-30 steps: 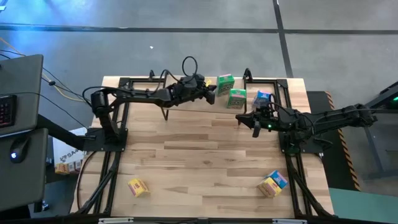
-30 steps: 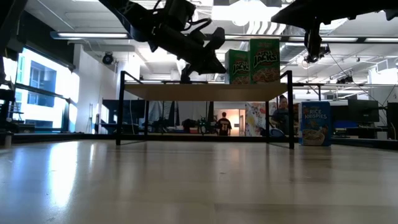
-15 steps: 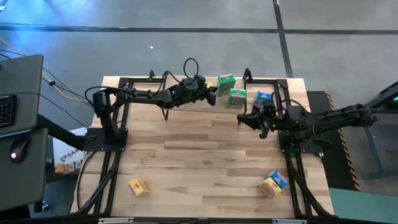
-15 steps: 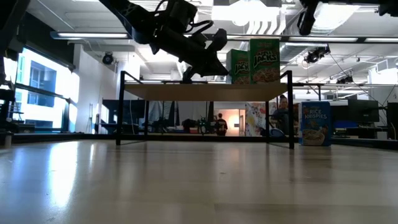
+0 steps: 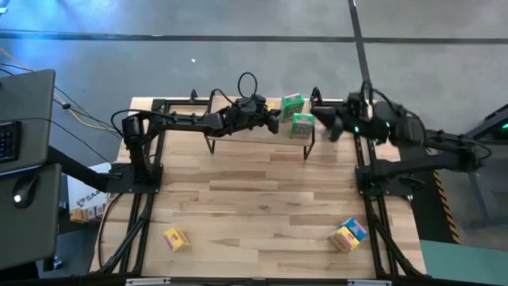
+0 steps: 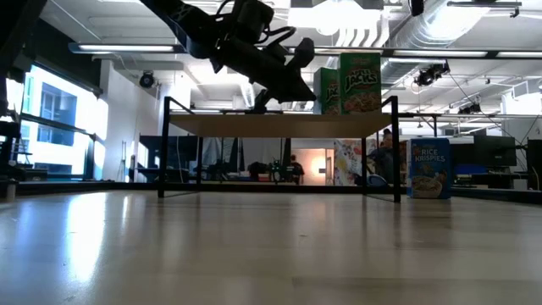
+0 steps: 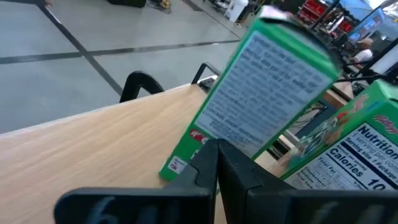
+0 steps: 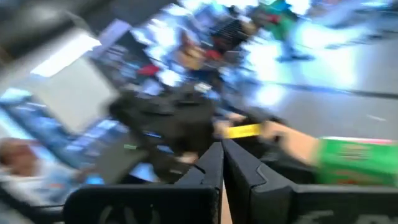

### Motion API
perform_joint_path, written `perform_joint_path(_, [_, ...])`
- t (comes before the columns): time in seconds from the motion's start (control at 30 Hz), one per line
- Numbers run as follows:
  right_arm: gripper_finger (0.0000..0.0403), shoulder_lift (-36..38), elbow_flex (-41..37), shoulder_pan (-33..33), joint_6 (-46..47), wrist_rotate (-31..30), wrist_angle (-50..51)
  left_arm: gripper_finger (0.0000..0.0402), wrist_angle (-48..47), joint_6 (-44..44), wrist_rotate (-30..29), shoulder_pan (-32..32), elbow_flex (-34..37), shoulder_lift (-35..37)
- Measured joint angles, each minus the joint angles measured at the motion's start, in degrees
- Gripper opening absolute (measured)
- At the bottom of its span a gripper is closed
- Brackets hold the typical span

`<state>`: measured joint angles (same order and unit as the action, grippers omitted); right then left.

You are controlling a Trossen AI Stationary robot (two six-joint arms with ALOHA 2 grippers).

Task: Stack cereal on shelf
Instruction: Put the green cereal box on the shelf aligned with the other green cereal box

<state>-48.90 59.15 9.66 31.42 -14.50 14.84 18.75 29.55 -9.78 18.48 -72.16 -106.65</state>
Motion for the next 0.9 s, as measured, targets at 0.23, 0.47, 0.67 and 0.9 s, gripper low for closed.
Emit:
perform_joint_path(0.23, [0.0000,-13.6,16.7,18.0,-3.2,18.3,16.9,0.0000,-2.8,-4.6,-0.2,0.6,0.0,1.7])
perform_joint_path(0.47, [0.0000,-27.9,29.7,31.1,-8.0,32.6,28.8,0.0000,-5.7,-5.7,1.9,2.9,0.0,3.9])
perform_joint_path(0.67, [0.0000,-37.2,35.8,37.0,-16.5,37.2,37.4,0.0000,-5.6,-5.7,3.7,3.0,0.0,4.0])
perform_joint_path(0.9, [0.0000,-42.5,35.8,39.6,-20.9,43.6,39.2,0.0000,-4.3,-6.2,6.4,2.8,0.0,4.0])
